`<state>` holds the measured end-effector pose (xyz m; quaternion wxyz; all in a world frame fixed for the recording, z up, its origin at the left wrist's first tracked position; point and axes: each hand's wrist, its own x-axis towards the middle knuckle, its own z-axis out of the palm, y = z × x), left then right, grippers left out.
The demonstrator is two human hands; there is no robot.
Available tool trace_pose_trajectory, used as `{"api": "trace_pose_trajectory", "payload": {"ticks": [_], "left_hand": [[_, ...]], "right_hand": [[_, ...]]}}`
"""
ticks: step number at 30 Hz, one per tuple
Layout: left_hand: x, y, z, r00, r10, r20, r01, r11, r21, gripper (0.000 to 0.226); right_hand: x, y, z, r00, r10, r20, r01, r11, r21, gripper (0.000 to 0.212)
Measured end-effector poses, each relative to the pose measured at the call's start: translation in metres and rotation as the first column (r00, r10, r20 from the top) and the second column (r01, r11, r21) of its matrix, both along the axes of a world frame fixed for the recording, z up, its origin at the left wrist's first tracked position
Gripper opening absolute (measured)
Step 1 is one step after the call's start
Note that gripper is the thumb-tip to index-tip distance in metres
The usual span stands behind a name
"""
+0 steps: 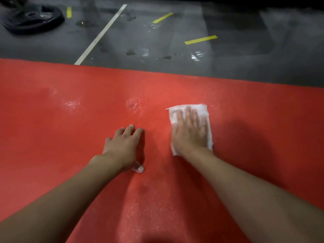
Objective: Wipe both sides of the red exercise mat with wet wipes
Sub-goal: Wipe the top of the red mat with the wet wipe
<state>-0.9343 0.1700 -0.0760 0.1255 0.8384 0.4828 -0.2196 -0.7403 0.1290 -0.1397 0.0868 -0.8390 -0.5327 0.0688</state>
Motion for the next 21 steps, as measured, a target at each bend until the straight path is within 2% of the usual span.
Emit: {"api": "trace_pose_trajectory", "payload": {"ticks": [2,4,5,7,8,9,11,13,14,16,17,18,19,21], "left_hand": [[0.006,0.001,0.003,1.0,0.01,0.008,-0.01,1.0,0.029,0.123],[0.008,0.006,0.004,0.998,0.045,0.033,-0.045,0.999,0.02,0.112],[0.008,0.01,0.004,0.996,0.065,0.062,-0.065,0.998,0.003,0.104],[0.007,0.021,0.004,0.988,0.092,0.123,-0.092,0.996,-0.007,0.087],[0.008,0.026,0.005,0.985,0.104,0.138,-0.106,0.994,0.005,0.082],[0.011,0.031,0.006,0.983,0.116,0.139,-0.12,0.993,0.02,0.082],[0.018,0.042,0.008,0.984,0.13,0.125,-0.135,0.99,0.032,0.091],[0.019,0.052,0.007,0.992,0.098,0.077,-0.101,0.994,0.037,0.097],[0.017,0.056,0.005,0.996,0.068,0.052,-0.07,0.996,0.049,0.098],[0.013,0.065,0.0,0.999,0.017,0.042,-0.019,0.998,0.064,0.104],[0.014,0.071,-0.002,0.999,-0.006,0.043,0.003,0.999,0.053,0.112],[0.018,0.079,-0.003,0.999,-0.031,0.036,0.03,0.999,0.022,0.123],[0.023,0.087,-0.004,0.999,-0.041,0.025,0.042,0.999,-0.03,0.134],[0.037,0.105,-0.002,0.999,-0.006,0.046,0.011,0.992,-0.124,0.141]], "right_hand": [[-0.023,-0.01,-0.004,0.976,0.216,0.008,-0.216,0.976,0.019,0.06],[-0.001,-0.012,-0.001,0.911,0.41,0.04,-0.409,0.912,-0.026,0.062],[0.018,-0.004,0.001,0.92,0.39,0.031,-0.389,0.921,-0.036,0.059],[0.036,0.01,0.003,0.992,0.125,0.007,-0.125,0.991,-0.047,0.052],[0.029,0.016,0.001,1.0,-0.002,-0.005,0.002,1.0,-0.024,0.052],[0.012,0.019,-0.001,0.999,-0.046,-0.016,0.046,0.999,0.014,0.054],[-0.017,0.017,-0.005,0.993,0.117,-0.002,-0.117,0.992,0.053,0.057],[0.0,0.015,-0.004,0.939,0.337,0.071,-0.339,0.941,0.004,0.057],[0.02,0.022,-0.001,0.945,0.319,0.073,-0.32,0.948,-0.003,0.055],[0.04,0.032,0.001,0.998,0.033,0.046,-0.033,0.999,0.0,0.052],[0.033,0.037,-0.001,0.994,-0.097,0.041,0.096,0.995,0.022,0.054],[0.017,0.04,-0.003,0.99,-0.134,0.035,0.131,0.989,0.065,0.056],[-0.002,0.04,-0.003,0.997,-0.071,0.025,0.068,0.994,0.087,0.058],[-0.01,0.036,-0.007,0.98,0.182,0.076,-0.185,0.982,0.039,0.06]]}}
